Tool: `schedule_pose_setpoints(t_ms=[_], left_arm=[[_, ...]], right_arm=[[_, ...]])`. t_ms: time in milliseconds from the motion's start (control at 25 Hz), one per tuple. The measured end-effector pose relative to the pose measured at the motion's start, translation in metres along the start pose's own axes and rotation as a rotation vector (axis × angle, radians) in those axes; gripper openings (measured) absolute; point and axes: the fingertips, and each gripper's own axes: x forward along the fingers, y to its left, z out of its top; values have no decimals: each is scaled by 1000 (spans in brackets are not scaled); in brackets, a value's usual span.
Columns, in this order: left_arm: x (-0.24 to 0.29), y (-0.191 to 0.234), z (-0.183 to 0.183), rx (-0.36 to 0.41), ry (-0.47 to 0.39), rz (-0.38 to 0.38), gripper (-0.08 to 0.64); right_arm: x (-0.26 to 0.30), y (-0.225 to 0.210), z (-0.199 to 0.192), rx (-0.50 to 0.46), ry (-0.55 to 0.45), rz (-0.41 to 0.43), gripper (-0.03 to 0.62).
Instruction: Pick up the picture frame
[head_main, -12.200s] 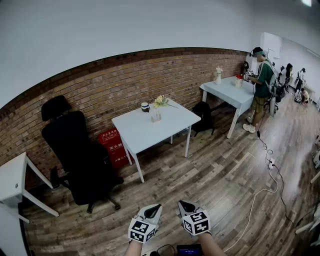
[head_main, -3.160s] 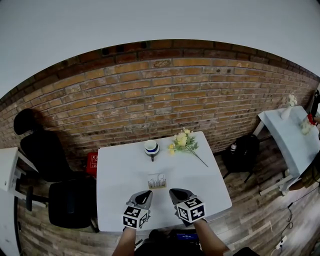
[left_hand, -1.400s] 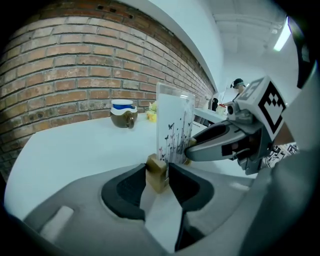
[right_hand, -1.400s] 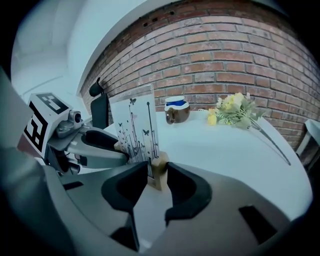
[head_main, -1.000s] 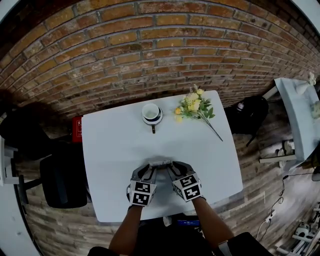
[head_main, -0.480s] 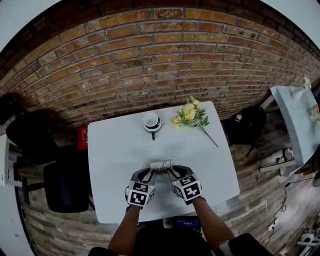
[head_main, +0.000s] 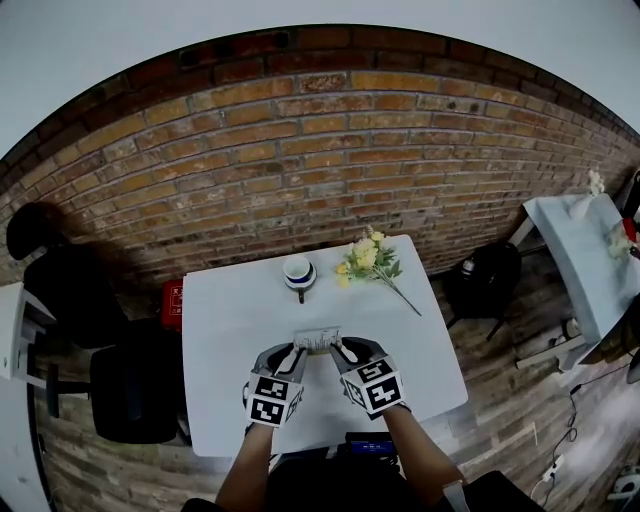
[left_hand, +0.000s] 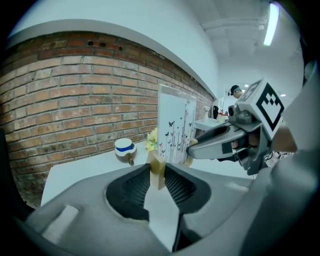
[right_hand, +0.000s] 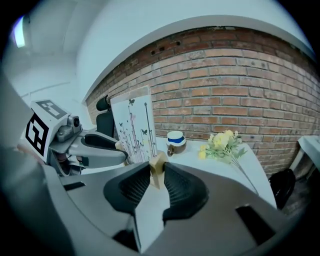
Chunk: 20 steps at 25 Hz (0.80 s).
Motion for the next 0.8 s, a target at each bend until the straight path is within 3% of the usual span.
schedule_pose_setpoints(t_ms=[800], left_arm=[[-41, -54, -26, -23, 18, 56, 98]], right_arm=[[-49, 22, -41, 24, 9, 63, 95]])
